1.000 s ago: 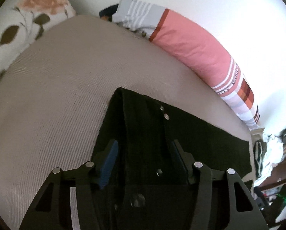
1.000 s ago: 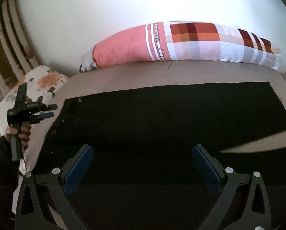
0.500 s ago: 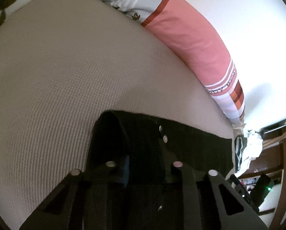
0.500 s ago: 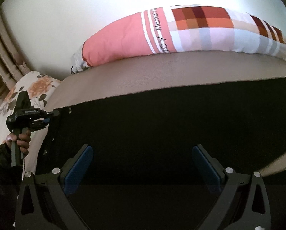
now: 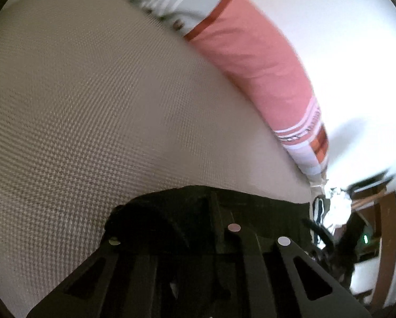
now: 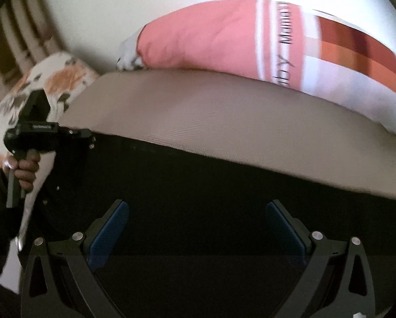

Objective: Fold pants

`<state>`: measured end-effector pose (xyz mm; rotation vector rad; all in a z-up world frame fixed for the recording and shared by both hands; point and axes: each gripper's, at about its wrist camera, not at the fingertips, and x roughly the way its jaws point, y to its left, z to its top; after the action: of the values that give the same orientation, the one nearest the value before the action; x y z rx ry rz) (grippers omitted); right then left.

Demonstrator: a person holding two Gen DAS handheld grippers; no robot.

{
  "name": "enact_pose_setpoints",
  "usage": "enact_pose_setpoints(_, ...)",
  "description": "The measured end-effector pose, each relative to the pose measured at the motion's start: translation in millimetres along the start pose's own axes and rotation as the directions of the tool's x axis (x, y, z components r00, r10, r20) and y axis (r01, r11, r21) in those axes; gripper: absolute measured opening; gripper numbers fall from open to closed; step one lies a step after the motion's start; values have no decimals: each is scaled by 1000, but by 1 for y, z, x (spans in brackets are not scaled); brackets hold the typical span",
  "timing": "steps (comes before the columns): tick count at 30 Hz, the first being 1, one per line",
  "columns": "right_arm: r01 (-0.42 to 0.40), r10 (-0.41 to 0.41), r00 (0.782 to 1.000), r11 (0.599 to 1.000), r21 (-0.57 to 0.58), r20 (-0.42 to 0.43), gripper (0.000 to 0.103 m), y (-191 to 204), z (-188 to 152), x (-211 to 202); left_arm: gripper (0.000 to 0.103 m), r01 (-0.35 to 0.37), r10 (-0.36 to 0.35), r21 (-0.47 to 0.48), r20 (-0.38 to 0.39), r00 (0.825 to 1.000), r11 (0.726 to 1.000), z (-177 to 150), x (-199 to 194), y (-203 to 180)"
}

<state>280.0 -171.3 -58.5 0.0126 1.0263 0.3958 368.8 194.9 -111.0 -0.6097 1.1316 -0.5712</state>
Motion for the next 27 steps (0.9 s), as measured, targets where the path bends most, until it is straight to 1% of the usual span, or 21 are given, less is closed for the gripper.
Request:
enact_pose_setpoints(2,-47,45,999,996,-77,-29,103,-6,11,11,10,38,-42,77,49,998,996,-6,-17,-18)
enact_pose_setpoints(4,-73,64,996,989,-132,-65,103,-12,20,21,10,65,-76,137,74,994,988,-11,-31,-34)
enact_pose_setpoints(6,-94,81,993,982,-161,-85,102,-19,31,28,10,88,-110,208,96,989,974,-19,-46,-50)
enact_pose_setpoints(8,-142,120,985,971,-190,-125,100,-27,43,34,10,96,-127,260,107,986,961,-25,-57,-60)
enact_pose_setpoints(9,-161,133,981,966,-203,-144,98,-29,48,37,10,98,-135,287,111,985,953,-29,-63,-66)
enact_pose_setpoints(11,-203,157,968,949,-242,-197,96,-33,57,43,10,107,-148,303,118,982,947,-34,-72,-68)
enact_pose_setpoints(12,-230,172,958,938,-260,-230,95,-35,59,45,10,113,-155,306,117,981,945,-34,-75,-67)
enact_pose_setpoints(14,-302,204,926,906,-296,-318,92,-35,63,50,10,110,-155,318,122,980,942,-35,-77,-69)
enact_pose_setpoints(16,-342,207,901,881,-328,-382,83,-36,65,54,10,104,-152,321,127,980,941,-36,-80,-71)
enact_pose_setpoints(17,-365,208,884,867,-339,-420,81,-37,64,56,10,100,-148,320,131,980,942,-36,-80,-72)
enact_pose_setpoints(18,-372,197,874,859,-352,-444,79,-37,62,57,10,98,-148,318,135,980,943,-36,-80,-72)
enact_pose_setpoints(20,-382,174,858,844,-376,-483,75,-40,60,60,10,100,-149,318,137,979,943,-38,-88,-73)
enact_pose_setpoints(22,-402,168,843,828,-390,-512,64,-42,55,60,10,89,-139,315,139,980,945,-38,-87,-74)
enact_pose_setpoints(24,-408,159,836,820,-401,-525,58,-44,51,60,10,81,-130,317,137,982,945,-38,-87,-76)
enact_pose_setpoints(27,-413,157,835,813,-411,-527,47,-44,47,59,10,74,-123,320,136,983,944,-39,-88,-78)
